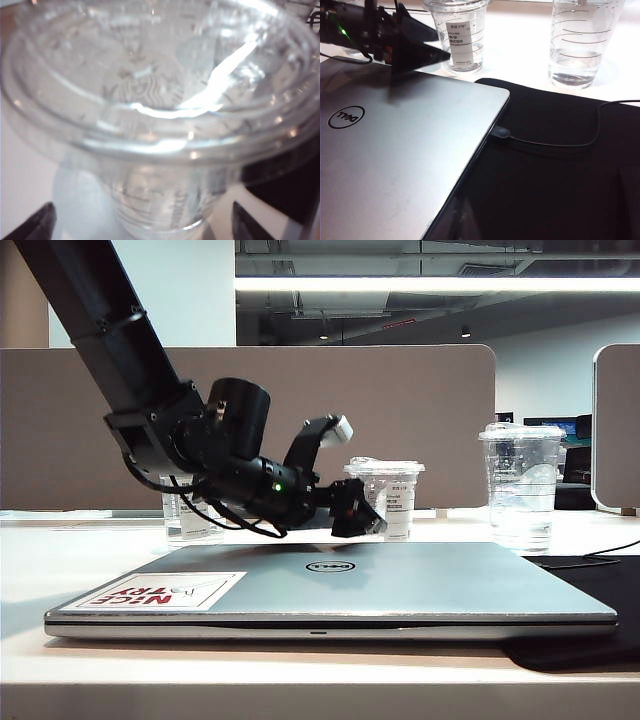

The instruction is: Pick up the coffee cup on the middle and place it on the left side of the laptop.

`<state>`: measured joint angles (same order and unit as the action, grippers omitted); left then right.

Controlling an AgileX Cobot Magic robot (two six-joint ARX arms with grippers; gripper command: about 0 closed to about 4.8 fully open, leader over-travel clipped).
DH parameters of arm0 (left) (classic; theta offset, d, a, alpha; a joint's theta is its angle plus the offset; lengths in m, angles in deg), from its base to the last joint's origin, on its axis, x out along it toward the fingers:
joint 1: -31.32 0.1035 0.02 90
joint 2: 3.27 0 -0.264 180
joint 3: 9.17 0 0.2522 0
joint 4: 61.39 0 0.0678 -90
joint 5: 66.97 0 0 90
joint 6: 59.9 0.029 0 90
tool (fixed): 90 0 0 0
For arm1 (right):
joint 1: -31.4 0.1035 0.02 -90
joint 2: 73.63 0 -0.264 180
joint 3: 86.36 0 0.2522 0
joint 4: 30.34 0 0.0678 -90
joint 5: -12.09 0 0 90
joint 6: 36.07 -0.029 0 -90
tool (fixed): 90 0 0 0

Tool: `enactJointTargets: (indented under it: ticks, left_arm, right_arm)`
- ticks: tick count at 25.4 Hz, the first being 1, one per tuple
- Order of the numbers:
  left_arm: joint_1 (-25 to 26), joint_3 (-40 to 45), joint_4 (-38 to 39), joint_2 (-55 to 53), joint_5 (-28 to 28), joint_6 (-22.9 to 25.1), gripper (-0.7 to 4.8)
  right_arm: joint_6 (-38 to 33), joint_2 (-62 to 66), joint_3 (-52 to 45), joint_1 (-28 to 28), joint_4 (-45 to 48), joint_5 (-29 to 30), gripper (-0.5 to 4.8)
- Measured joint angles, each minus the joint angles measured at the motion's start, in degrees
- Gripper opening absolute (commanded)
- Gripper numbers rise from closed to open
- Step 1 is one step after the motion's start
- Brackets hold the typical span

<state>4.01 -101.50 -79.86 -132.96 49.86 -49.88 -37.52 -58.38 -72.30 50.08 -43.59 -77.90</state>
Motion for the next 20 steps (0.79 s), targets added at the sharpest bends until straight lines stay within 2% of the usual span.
enactJointTargets:
  ticks: [13, 20]
  left_arm:
    - [-0.13, -1.66, -1.51, -1.51, 2.64, -0.85, 4.79]
    - [-0.13, -4.48, -1.86, -3.91, 6.47, -2.8, 4.79]
  right_arm:
    - [0.0, 0.0, 0.0, 0.0, 0.0, 0.0, -0.05]
    - [0.0, 0.0, 0.0, 0.0, 0.0, 0.0, -0.05]
